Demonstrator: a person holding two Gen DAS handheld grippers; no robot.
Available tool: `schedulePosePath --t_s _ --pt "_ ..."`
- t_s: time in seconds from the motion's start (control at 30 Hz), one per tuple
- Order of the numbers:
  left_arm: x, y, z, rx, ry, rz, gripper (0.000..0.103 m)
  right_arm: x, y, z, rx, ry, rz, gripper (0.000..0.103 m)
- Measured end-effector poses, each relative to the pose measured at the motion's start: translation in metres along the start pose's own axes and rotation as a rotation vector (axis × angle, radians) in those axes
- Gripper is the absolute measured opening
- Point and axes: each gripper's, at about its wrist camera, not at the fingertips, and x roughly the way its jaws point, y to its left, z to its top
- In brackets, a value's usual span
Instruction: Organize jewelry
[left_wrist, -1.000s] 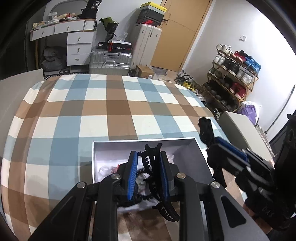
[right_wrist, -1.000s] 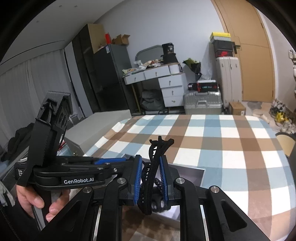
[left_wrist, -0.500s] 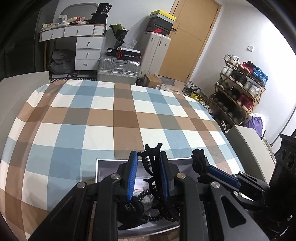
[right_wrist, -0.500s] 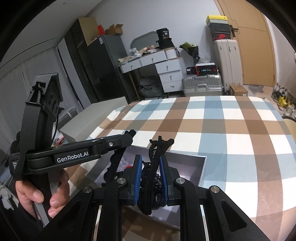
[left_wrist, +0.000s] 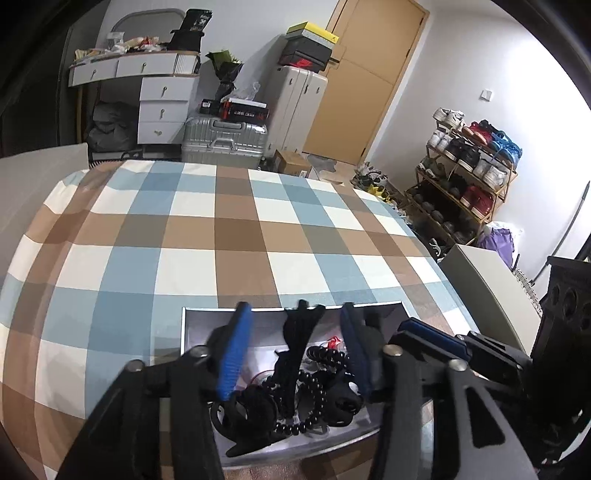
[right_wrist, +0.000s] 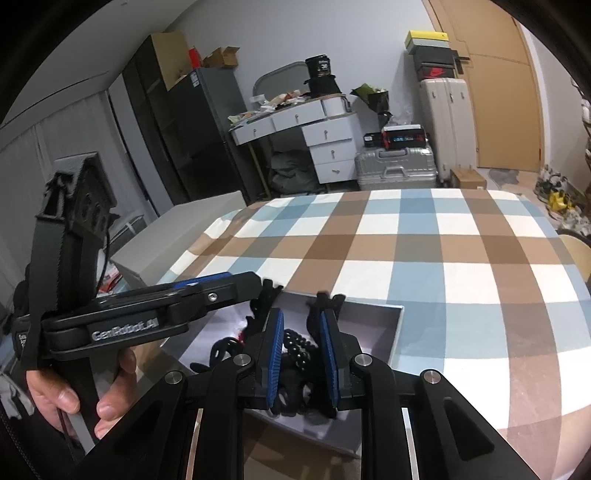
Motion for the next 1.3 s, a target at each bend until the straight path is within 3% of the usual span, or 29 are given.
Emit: schedulePosePath --t_s 0.2,0.3,0.4,0.5,0.57,0.77,0.9,1.07,1.3 --pt "-0.006 -0.003 -0.002 0.014 -0.01 0.027 0.047 -0.017 -0.002 -0.002 0.02 -0.055 -0.007 0.039" --pt "-0.012 -0.006 -0.004 0.022 -0.035 0.065 0.064 -0.032 0.001 -0.003 0.019 -0.105 -0.027 0.052" --pt "-0.021 -0.007 -0.007 0.03 -0.08 0.088 0.07 -0.046 0.003 -0.006 0.016 -0.169 -0.053 0.069" --pt "-0.032 -0.01 -0.011 0.051 -0.158 0.17 0.085 -0.057 0.006 -0.009 0.014 -0.213 -0.074 0.08" --pt "-0.042 -0.012 -0.016 0.052 -0.22 0.242 0.086 -0.064 0.01 -0.012 0.003 -0.24 -0.086 0.087" --pt "-0.07 -0.021 -0.03 0.111 -0.391 0.299 0.102 -0.081 0.026 -0.022 -0.062 -0.315 -0.138 0.097" --pt "-0.082 -0.028 -0.037 0.153 -0.456 0.34 0.102 -0.092 0.035 -0.028 -0.088 -0.375 -0.168 0.103" --pt "-0.088 -0.033 -0.046 0.195 -0.523 0.391 0.102 -0.1 0.044 -0.038 -0.128 -0.423 -0.18 0.103" --pt "-0.081 -0.024 -0.062 0.206 -0.553 0.465 0.102 -0.102 0.053 -0.053 -0.184 -0.475 -0.207 0.103"
